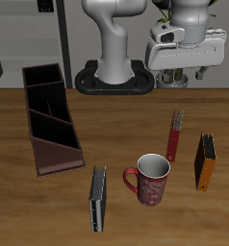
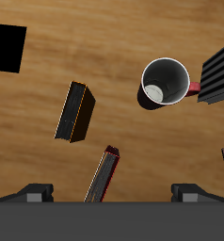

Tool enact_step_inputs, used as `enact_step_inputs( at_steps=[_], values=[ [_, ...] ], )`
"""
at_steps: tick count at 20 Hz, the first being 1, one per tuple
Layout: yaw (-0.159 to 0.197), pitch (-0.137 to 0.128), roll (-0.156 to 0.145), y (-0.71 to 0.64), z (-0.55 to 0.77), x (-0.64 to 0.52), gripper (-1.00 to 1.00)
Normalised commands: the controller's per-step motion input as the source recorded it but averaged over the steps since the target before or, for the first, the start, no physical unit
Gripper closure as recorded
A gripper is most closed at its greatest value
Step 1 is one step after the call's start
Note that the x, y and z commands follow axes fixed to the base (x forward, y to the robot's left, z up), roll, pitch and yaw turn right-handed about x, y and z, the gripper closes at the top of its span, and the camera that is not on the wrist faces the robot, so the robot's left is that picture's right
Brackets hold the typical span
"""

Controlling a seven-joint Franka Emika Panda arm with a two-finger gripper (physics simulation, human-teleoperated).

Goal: Place the orange book into the right desk caddy's left compartment and place the red mug into the right desk caddy's right compartment

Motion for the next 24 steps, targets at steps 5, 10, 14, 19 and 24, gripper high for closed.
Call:
enact_step_inputs(
  at_steps=[5, 10, 14, 19, 24],
  values=[
    [0.005, -0.041, -0.013, 0.21, 0.06, 0.21, -1.0],
    [-0.032, -0.015, -0.047, 0.2, -0.02, 0.31, -1.0],
    [-0.007, -0.028, -0.031, 0.14, -0.1, 0.3, -1.0],
    [-0.006, 0.002, -0.007, 0.04, -0.08, 0.23, -1.0],
    [-0.039, 0.017, -0.028, 0.05, -0.21, 0.22, -1.0]
  ],
)
